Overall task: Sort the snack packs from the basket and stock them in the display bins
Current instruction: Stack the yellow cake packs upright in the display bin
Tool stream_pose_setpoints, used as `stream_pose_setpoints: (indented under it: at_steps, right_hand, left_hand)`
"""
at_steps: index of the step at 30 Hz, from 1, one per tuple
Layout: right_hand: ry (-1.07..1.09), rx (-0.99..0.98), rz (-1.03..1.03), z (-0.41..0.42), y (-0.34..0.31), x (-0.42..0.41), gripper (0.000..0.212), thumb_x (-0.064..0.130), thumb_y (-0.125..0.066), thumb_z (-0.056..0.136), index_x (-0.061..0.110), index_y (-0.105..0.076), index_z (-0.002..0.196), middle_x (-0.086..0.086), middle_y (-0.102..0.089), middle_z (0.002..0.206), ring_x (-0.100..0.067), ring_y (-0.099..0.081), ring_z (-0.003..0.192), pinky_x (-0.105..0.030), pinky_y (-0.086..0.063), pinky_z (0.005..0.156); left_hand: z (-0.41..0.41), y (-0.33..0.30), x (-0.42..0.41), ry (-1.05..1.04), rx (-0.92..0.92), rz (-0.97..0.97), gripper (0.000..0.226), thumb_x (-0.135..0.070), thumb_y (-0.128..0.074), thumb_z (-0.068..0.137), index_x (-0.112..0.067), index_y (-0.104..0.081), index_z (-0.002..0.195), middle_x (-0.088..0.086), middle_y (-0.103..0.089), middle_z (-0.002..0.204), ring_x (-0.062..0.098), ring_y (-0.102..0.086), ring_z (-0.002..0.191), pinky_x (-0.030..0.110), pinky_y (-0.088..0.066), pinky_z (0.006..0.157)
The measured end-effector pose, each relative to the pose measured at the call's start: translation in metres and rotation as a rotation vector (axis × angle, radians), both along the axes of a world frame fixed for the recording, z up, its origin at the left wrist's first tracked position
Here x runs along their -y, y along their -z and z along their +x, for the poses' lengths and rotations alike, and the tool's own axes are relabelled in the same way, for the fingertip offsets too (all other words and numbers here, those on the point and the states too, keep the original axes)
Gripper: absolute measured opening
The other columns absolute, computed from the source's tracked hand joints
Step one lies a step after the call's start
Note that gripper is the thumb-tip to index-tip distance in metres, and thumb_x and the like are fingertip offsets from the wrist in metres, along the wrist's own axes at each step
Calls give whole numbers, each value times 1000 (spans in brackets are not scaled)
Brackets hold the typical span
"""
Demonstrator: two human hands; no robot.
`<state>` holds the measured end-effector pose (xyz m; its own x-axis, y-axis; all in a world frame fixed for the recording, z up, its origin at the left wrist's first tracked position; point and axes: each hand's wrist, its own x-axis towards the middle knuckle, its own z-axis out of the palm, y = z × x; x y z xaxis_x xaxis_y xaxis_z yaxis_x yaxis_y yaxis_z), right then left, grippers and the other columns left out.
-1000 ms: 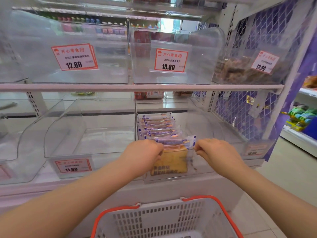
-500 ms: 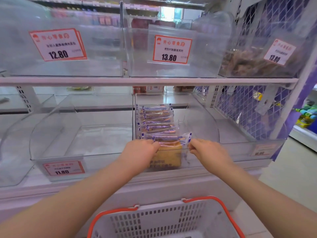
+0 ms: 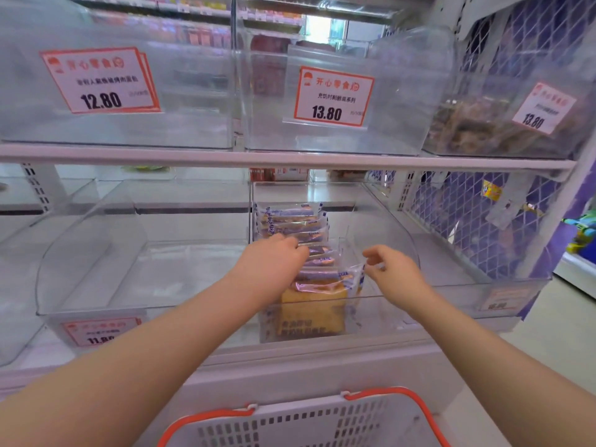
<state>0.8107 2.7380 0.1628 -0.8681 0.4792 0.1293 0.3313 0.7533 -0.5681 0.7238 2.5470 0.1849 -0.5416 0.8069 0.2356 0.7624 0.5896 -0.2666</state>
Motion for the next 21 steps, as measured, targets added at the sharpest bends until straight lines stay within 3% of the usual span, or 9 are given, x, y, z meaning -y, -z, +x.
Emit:
stream_pose_setpoints:
  at_steps: [2, 4, 7, 10, 12, 14, 17, 21]
  right_hand:
    - [-10, 25, -70, -10, 3, 0, 25, 8, -53, 91, 7, -61, 115, -10, -65, 108, -22, -59, 94, -28, -43, 78]
    - [-19, -19, -135, -17, 2, 1, 15, 6, -55, 89, 8, -65, 100, -6, -65, 86, -16, -59, 74, -25, -43, 67]
    - [-53, -87, -112, -27, -4, 0, 13, 5, -59, 86, 15, -62, 78, 3, -59, 67, -8, -55, 60, -25, -44, 64]
    - [-154, 107, 59, -30, -7, 0, 10, 6, -59, 83, 11, -67, 79, -3, -66, 76, -13, -58, 71, -23, -42, 66]
    - [-208, 167, 57, -32, -7, -3, 9, 7, -60, 83, 8, -68, 84, -4, -67, 82, -13, -57, 76, -22, -41, 66]
    - [-216, 61, -48, -35, -11, -4, 6, 15, -60, 87, 16, -64, 90, 4, -63, 87, -11, -57, 78, -20, -41, 64]
    - [-139, -95, -126, -50, -13, -6, 14, 21, -53, 93, 21, -58, 106, 5, -58, 104, -6, -53, 83, -16, -39, 65]
    - [-72, -69, -84, -81, -8, -6, 31, 15, -45, 97, 15, -54, 127, -2, -56, 129, -16, -54, 110, -24, -39, 87]
  left_hand:
    - [-8, -3, -3, -30, 6, -110, 19, -8, -49, 91, -13, -52, 109, 5, -59, 108, 26, -58, 100, 32, -37, 64]
    - [-15, -6, -3, -38, -3, -180, 13, -16, -49, 94, -14, -54, 106, 5, -61, 105, 26, -61, 96, 33, -40, 63]
    - [-19, -9, 1, -15, 0, -249, 18, -10, -47, 93, -14, -55, 109, 7, -62, 106, 28, -61, 98, 34, -38, 63]
    - [-22, -11, 5, 23, -26, -323, 22, -5, -48, 90, -13, -58, 108, 9, -63, 104, 29, -61, 96, 34, -38, 63]
    - [-26, -16, 6, 20, -14, -344, 16, -10, -51, 89, -13, -61, 101, 9, -63, 98, 27, -59, 89, 32, -38, 63]
    - [-33, -20, 3, -4, 35, -305, 12, -14, -50, 91, -12, -61, 95, 9, -61, 91, 25, -55, 79, 31, -39, 63]
    - [-40, -24, -8, -43, 33, -211, 16, -7, -44, 93, -10, -57, 103, 9, -60, 97, 28, -60, 89, 34, -40, 65]
    - [-57, -23, -25, -165, 67, -274, 31, 6, -44, 87, -8, -56, 111, 8, -59, 104, 27, -59, 95, 34, -41, 67]
